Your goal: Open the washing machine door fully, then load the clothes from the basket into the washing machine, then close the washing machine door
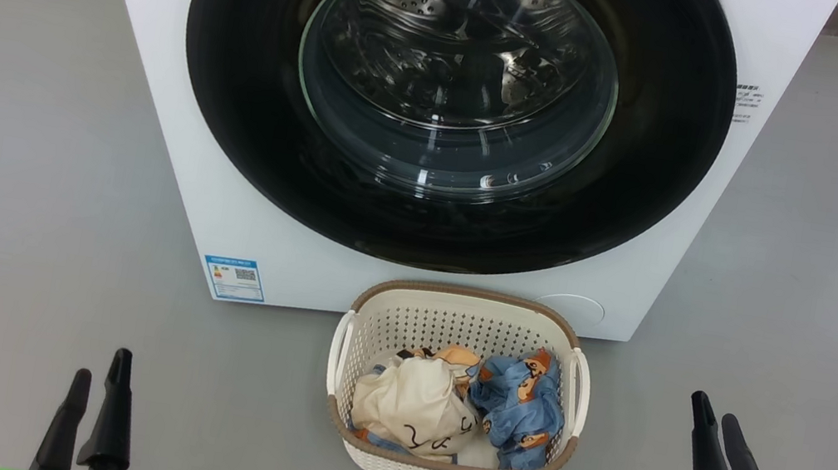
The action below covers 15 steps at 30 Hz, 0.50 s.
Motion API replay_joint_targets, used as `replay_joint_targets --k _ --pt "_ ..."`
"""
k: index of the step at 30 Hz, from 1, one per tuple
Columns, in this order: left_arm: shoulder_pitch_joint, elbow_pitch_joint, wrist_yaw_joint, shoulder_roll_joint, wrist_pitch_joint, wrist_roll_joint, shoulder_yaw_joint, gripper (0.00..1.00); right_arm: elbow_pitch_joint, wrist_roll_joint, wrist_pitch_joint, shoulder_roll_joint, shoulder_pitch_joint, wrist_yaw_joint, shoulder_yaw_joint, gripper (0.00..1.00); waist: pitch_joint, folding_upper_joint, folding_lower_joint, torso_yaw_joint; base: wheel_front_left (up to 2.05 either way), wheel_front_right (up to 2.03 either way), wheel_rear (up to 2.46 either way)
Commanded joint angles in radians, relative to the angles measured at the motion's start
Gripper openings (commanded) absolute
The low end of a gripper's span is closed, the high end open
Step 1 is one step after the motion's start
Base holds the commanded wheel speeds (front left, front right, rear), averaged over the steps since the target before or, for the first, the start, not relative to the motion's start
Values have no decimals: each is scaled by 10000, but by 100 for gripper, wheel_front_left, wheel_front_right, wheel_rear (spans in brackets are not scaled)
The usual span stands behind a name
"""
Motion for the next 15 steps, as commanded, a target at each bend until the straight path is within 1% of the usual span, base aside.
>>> replay_joint_targets --k 1,15 --pt "-119 -352 -45 56 -153 398 145 100 -309 -448 -141 -113 -276 40 146 100 -18 0 0 -3 0 0 0" --pt "-104 -445 -78 79 -472 1827 76 100 -411 -1793 -356 -128 -242 45 258 100 8 0 0 27 0 0 0"
